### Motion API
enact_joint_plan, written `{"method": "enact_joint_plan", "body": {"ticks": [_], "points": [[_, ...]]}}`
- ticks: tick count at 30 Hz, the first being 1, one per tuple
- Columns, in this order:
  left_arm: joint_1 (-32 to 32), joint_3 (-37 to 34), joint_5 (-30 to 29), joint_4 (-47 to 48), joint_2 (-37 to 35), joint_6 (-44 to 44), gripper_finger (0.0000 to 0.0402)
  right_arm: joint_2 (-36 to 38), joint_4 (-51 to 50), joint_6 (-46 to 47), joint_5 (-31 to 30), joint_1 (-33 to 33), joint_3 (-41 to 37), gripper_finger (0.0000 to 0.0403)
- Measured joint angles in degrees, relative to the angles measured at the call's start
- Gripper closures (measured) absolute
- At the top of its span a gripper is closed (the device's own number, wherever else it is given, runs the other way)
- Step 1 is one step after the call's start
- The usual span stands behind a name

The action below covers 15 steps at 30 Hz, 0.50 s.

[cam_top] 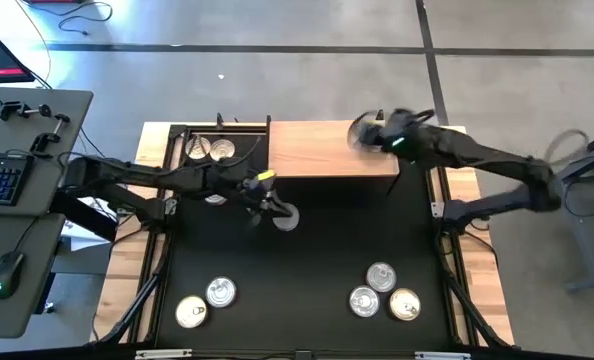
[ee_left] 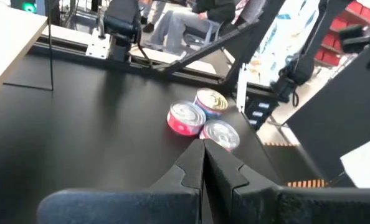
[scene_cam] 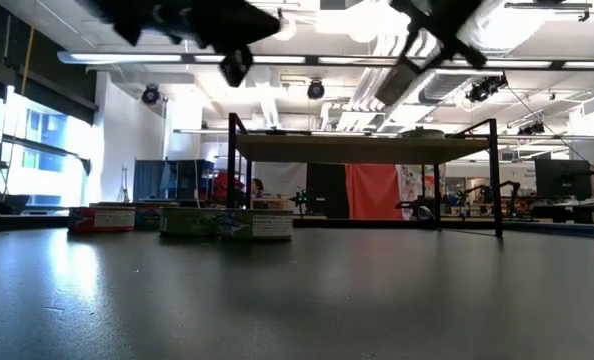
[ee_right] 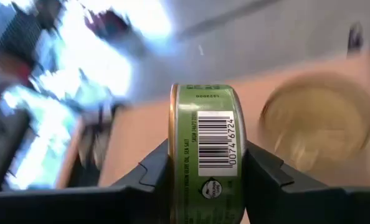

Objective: Stack canned seafood by type on shelf
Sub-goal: Stack the green tuna can on top of the green tuna can on the shelf

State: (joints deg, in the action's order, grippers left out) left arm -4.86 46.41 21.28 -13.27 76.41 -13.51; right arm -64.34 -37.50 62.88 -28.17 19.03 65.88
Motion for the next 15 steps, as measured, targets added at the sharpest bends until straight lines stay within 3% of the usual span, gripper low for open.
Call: {"method": "enact_joint_plan", "body": {"ticks": [3, 7, 11, 15], "points": [[0.0, 2.7, -0.1, 0.2, 2.8, -2.8, 0.0402, 9.2, 11.9, -3.3, 2.0, 5.7, -9.3, 0.0282], [0.0, 4.9, -2.6, -0.5, 5.2, -6.1, 0.0402, 18.4, 19.3, -0.4, 11.4, 12.4, -21.2, 0.0282], [0.0, 5.4, -8.1, -3.0, 6.3, -10.7, 0.0402, 22.2, 32.4, 2.8, 15.0, 15.3, -29.5, 0.0282], [0.0, 5.5, -9.6, -6.4, 6.4, -12.9, 0.0402, 21.5, 34.6, 7.0, 14.5, 16.5, -34.5, 0.0282]]}}
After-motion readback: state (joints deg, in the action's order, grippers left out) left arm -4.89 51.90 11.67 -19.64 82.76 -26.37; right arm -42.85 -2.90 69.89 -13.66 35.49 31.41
